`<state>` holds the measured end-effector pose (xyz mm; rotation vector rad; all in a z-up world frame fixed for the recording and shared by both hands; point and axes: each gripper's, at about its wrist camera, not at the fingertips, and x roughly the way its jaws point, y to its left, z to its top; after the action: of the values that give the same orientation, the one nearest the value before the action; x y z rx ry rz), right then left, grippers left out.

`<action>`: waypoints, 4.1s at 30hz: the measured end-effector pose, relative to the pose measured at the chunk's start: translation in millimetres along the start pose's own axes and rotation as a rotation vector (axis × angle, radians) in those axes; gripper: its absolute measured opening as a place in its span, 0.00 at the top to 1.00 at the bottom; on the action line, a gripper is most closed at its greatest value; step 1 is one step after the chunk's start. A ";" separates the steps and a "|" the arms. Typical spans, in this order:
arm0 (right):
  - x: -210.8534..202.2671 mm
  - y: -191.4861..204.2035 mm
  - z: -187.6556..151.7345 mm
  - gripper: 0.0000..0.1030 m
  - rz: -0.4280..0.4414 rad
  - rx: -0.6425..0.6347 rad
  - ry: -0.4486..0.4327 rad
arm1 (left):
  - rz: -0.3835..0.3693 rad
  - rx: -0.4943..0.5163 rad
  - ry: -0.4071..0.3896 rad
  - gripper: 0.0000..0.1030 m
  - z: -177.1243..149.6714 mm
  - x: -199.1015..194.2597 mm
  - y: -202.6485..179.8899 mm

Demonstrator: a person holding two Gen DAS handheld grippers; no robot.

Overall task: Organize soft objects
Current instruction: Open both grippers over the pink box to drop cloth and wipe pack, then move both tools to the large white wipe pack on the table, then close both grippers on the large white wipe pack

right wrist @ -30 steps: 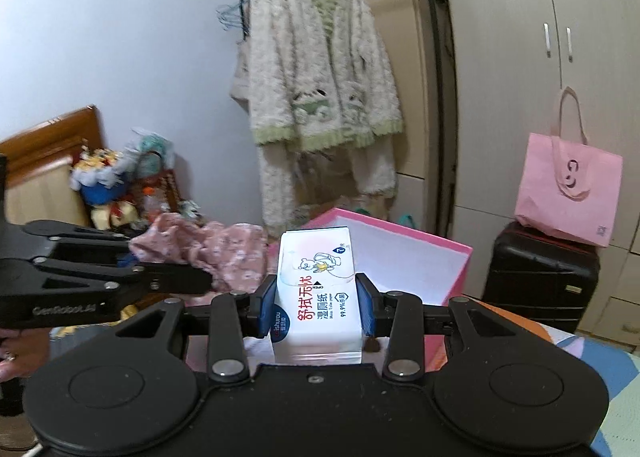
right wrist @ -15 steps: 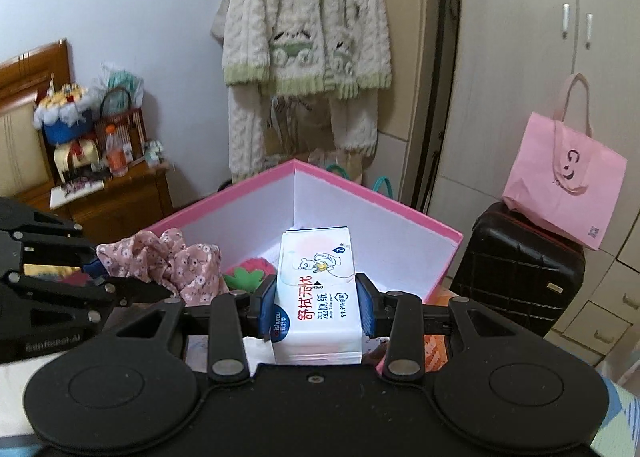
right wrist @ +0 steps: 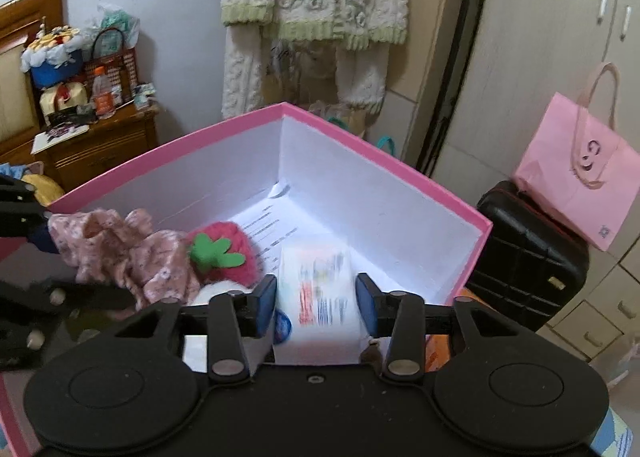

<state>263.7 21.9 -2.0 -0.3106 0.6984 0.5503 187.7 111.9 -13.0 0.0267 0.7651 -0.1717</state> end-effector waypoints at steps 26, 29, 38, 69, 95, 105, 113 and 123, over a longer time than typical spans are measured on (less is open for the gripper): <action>-163.8 6.6 -47.9 0.28 0.052 0.069 -0.072 | -0.039 0.157 0.039 0.08 2.1 -94.7 -29.7; -177.9 8.7 -58.8 0.27 0.049 0.070 -0.079 | -0.071 0.172 0.038 0.08 -0.9 -101.9 -37.8; -214.9 16.3 -93.8 0.23 0.027 0.039 -0.111 | -0.102 0.265 0.042 0.08 -16.1 -118.0 -78.6; -174.4 -80.4 -206.3 0.18 -0.095 0.137 -0.265 | -0.309 0.242 -0.082 0.08 19.2 1.3 -234.3; -73.0 -98.3 -197.7 0.19 -0.209 0.084 -0.111 | -0.194 -0.148 0.011 0.10 15.6 135.6 -200.7; -75.2 -94.4 -200.8 0.33 -0.202 0.090 -0.126 | -0.242 -0.157 0.026 0.22 3.6 135.3 -198.7; -93.2 -84.9 -211.3 0.34 -0.217 0.111 -0.127 | -0.303 -0.126 0.072 0.30 -15.5 115.3 -209.5; -107.8 -84.0 -228.4 0.28 -0.174 0.133 -0.084 | -0.282 -0.037 0.089 0.29 -29.9 99.0 -218.9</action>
<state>124.7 -188.3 -87.9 -0.2201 0.6165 0.3480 201.3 -115.6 -94.6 -0.1095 0.8592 -0.4270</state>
